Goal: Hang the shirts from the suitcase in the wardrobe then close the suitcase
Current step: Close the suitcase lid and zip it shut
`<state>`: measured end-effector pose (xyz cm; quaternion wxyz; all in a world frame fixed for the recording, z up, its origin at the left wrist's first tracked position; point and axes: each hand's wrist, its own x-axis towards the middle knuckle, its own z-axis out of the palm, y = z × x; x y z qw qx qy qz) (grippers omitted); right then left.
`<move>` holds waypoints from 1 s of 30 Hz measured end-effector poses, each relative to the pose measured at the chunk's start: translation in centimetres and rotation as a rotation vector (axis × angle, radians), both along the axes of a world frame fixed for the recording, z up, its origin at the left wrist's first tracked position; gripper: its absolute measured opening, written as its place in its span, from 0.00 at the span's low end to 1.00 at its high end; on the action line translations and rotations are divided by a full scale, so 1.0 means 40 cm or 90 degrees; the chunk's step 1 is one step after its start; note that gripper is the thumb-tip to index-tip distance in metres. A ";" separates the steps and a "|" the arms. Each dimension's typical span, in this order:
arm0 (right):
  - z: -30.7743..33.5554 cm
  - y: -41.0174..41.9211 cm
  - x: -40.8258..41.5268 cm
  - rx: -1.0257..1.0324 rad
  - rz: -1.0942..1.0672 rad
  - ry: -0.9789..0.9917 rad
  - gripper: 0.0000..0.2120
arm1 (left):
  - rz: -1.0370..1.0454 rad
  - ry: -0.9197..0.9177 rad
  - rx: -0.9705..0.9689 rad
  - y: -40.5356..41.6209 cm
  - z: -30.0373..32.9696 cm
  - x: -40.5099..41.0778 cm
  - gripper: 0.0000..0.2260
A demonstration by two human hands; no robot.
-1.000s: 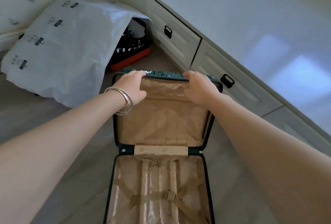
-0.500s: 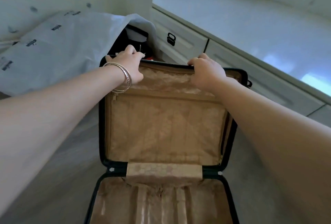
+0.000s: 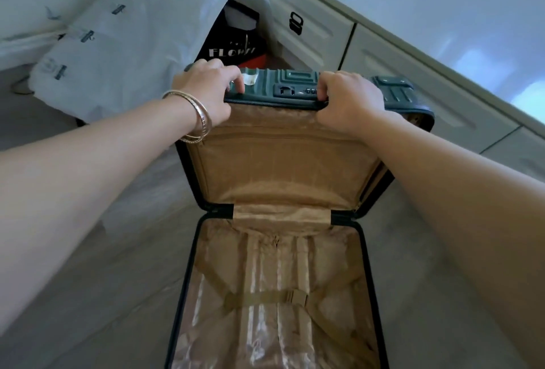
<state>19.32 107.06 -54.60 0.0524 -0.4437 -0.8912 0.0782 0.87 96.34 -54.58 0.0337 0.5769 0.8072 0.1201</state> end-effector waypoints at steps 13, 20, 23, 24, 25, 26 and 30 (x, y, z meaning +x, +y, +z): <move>0.010 -0.351 0.106 0.106 -0.046 -0.086 0.35 | -0.065 0.049 0.045 -0.257 -0.004 0.087 0.33; -0.069 -0.538 0.159 0.161 -0.080 -0.147 0.45 | -0.065 0.028 -0.106 -0.397 -0.051 0.122 0.50; -0.110 -0.572 0.193 0.233 -0.059 -0.091 0.45 | -0.073 0.068 -0.044 -0.446 -0.092 0.161 0.48; -0.116 -0.579 0.205 0.237 -0.044 -0.060 0.45 | -0.071 0.077 -0.033 -0.461 -0.101 0.176 0.48; -0.124 -0.594 0.224 0.226 -0.031 -0.033 0.46 | -0.067 0.083 -0.021 -0.479 -0.115 0.194 0.48; -0.126 -0.599 0.233 0.201 -0.025 -0.017 0.48 | -0.059 0.087 -0.013 -0.490 -0.122 0.203 0.48; -0.126 -0.666 0.290 0.085 -0.031 0.021 0.51 | -0.032 0.092 -0.013 -0.576 -0.170 0.270 0.49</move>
